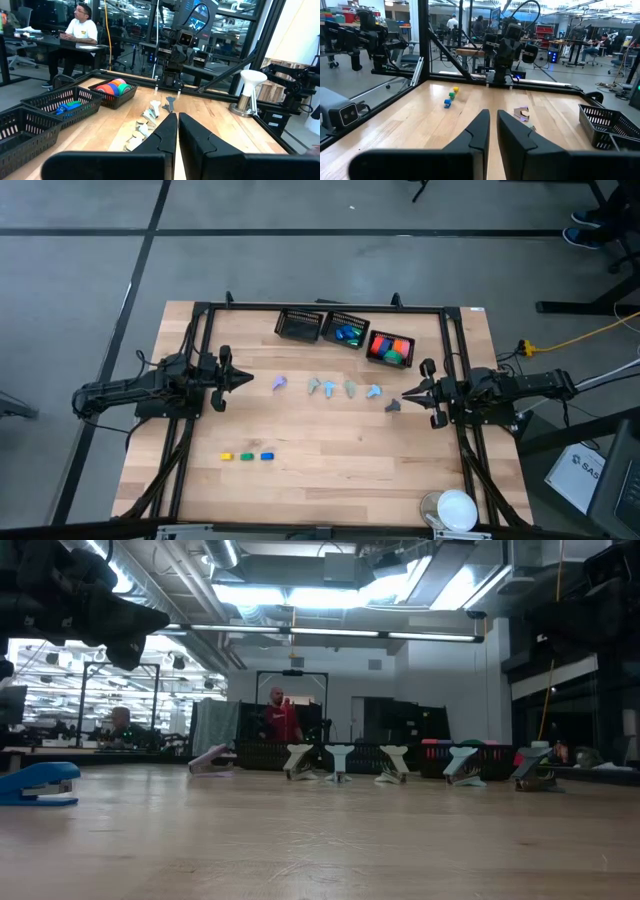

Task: Pick and place Stapler, Stapler remover, tape
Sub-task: Put the yellow stapler into the middle black bin

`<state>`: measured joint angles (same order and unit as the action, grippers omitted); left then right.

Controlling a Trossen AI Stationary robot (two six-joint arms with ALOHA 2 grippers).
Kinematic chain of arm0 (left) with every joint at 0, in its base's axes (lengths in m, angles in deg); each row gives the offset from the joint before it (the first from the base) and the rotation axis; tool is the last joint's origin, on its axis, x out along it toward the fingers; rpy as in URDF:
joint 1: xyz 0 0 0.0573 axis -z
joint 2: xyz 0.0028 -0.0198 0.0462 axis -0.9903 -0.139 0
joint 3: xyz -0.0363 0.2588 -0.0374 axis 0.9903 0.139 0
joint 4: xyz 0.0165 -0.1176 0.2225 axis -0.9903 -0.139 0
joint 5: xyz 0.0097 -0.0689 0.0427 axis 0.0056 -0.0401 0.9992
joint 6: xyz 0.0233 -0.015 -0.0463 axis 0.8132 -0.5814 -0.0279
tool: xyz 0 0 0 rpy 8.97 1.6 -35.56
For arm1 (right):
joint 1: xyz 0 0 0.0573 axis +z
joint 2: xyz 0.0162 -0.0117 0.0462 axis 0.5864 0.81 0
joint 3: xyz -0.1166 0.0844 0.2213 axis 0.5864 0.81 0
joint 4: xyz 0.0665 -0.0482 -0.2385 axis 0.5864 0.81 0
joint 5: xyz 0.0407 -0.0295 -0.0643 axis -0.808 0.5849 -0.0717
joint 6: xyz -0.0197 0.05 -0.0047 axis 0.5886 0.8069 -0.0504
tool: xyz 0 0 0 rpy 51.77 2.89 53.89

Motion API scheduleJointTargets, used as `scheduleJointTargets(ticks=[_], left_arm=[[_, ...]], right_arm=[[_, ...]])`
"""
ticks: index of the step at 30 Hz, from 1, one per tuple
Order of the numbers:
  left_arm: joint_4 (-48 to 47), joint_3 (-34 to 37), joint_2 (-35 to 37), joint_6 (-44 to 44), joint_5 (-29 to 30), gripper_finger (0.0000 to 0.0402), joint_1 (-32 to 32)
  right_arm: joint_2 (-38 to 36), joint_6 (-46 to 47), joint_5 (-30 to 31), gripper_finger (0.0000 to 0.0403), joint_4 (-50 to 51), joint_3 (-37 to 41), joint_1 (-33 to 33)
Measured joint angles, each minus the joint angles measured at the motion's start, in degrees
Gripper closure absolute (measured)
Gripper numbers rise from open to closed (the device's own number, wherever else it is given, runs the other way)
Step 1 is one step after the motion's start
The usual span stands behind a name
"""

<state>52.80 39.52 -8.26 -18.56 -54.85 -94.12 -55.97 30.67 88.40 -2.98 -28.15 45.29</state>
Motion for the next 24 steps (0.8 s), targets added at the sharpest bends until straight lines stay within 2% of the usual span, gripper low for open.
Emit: scheduleJointTargets(ticks=[24], left_arm=[[0.02,-0.02,0.00,-0.02,0.00,0.0390,0.00]], right_arm=[[0.00,-0.02,0.13,0.0363,0.00,0.00,0.02]])
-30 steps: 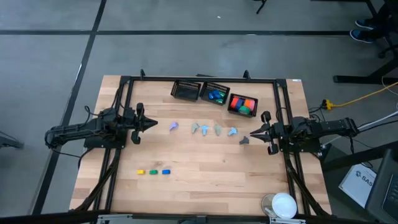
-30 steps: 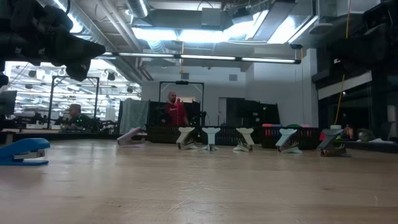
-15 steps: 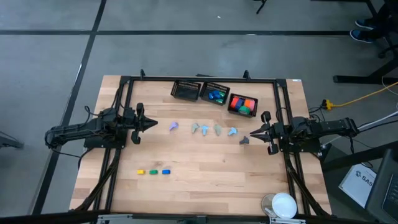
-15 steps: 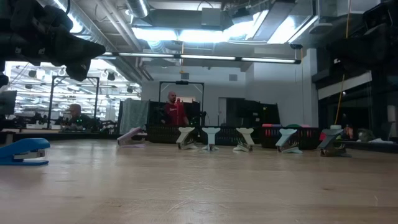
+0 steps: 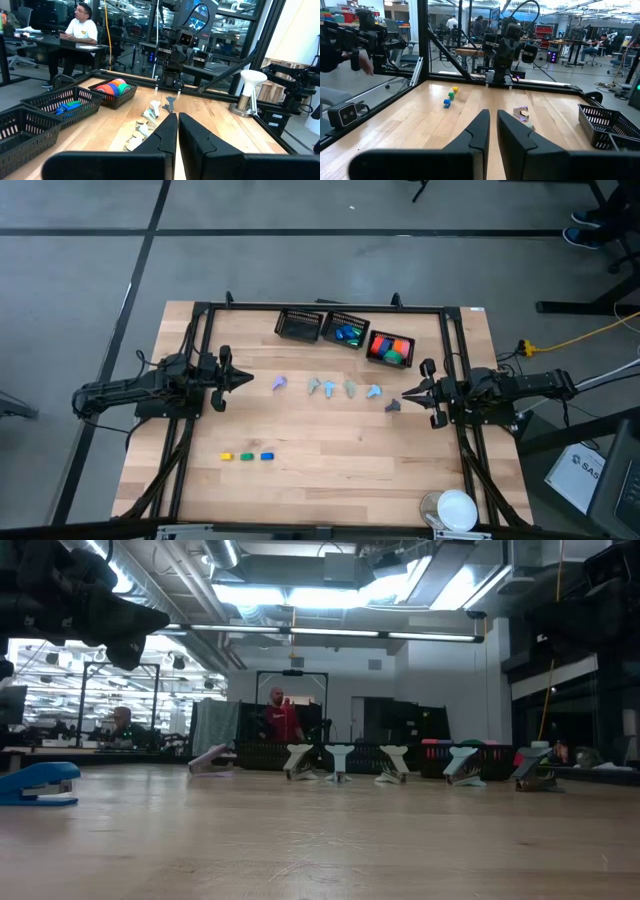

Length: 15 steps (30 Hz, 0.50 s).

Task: Pick and place Stapler, Stapler remover, tape
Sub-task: Put the yellow stapler into the middle black bin

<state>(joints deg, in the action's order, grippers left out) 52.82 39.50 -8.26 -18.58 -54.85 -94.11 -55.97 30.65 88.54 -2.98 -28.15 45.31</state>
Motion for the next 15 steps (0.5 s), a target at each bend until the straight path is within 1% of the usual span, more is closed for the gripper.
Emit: scheduleJointTargets(ticks=[15], left_arm=[[0.78,0.02,-0.01,0.02,0.00,0.0389,-0.02]], right_arm=[[0.00,-0.02,-0.02,0.0363,-0.02,0.00,0.00]])
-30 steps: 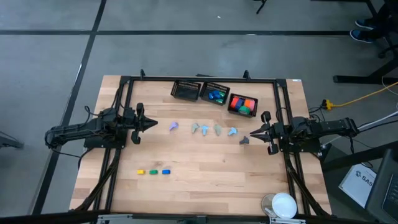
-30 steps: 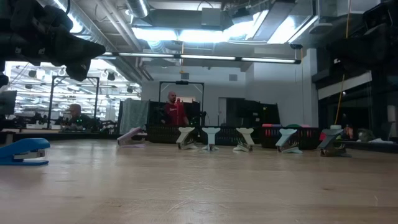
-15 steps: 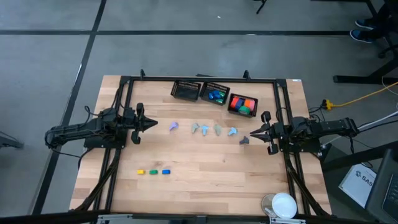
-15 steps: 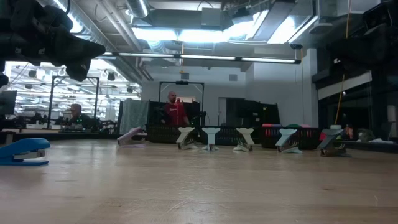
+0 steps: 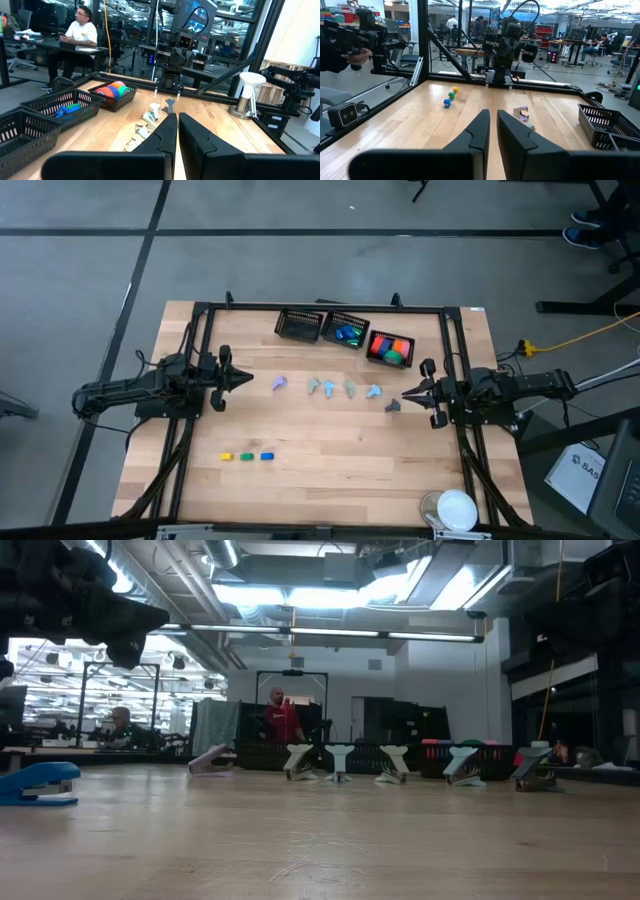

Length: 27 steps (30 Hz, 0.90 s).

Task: Pick and place Stapler, Stapler remover, tape
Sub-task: Put the yellow stapler into the middle black bin

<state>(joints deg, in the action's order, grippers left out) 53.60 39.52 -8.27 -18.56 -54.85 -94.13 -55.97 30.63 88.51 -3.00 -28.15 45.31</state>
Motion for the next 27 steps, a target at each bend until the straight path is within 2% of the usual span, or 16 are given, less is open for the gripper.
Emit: scheduleJointTargets(ticks=[9,13,19,27], left_arm=[[-0.36,-0.01,-0.01,-3.55,-0.76,0.0392,0.01],[-0.08,-0.10,-0.07,-4.68,-6.87,0.0383,0.10],[-0.32,-1.88,-2.55,-7.66,-8.85,0.0354,2.00],[-0.47,-3.97,-11.85,-6.61,-6.05,0.0298,6.53]], right_arm=[[0.00,0.00,0.00,0.0363,0.00,0.00,0.00],[0.00,0.00,-0.02,0.0363,0.00,0.00,0.00],[0.00,0.00,-0.02,0.0363,0.00,0.00,0.00],[0.00,0.00,-0.03,0.0363,0.00,0.00,0.00]])
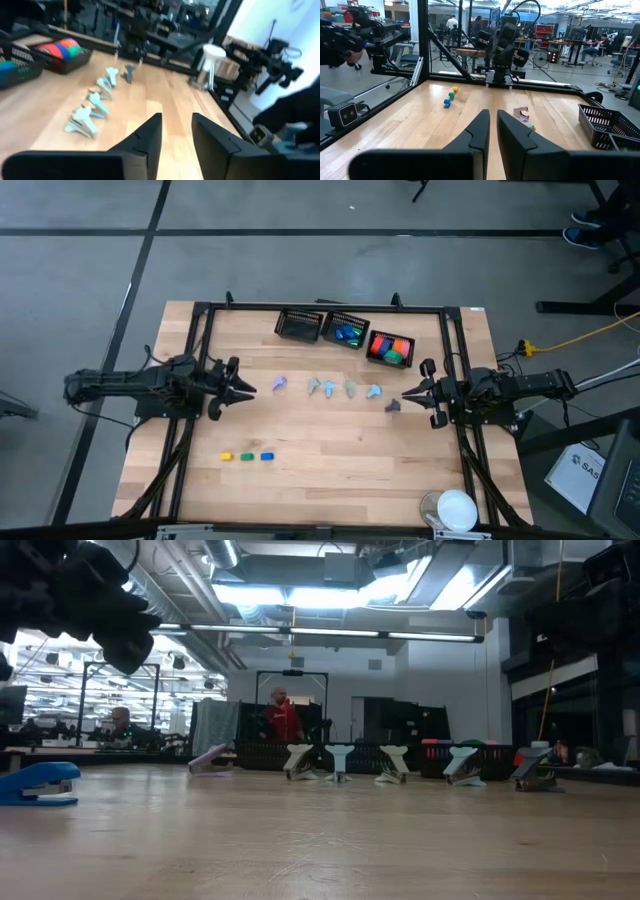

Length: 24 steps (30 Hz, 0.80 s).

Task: Pick and place Stapler, Stapler remover, tape
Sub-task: Put the yellow stapler into the middle black bin

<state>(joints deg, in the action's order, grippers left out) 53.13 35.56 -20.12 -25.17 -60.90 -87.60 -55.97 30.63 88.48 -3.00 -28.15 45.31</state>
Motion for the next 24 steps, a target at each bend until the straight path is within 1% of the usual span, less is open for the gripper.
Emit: scheduleJointTargets(ticks=[6,11,18,21,24], left_arm=[[-0.68,-3.22,-8.73,2.83,1.86,0.0268,4.57],[-8.38,-8.27,-16.34,3.54,3.78,0.0263,9.47],[-16.80,-16.76,-26.04,4.08,8.69,0.0263,16.86],[-21.53,-20.44,-29.30,2.73,10.13,0.0263,19.53],[-26.00,-23.77,-32.17,-0.76,10.37,0.0262,22.13]], right_arm=[[0.00,0.00,-0.01,0.0363,0.00,0.00,0.00],[0.01,0.00,-0.01,0.0363,0.01,0.00,0.00],[0.00,0.00,-0.01,0.0363,0.00,0.00,0.00],[0.00,0.00,-0.01,0.0363,0.00,0.00,0.00],[0.00,0.00,-0.01,0.0363,0.00,0.00,0.00]])
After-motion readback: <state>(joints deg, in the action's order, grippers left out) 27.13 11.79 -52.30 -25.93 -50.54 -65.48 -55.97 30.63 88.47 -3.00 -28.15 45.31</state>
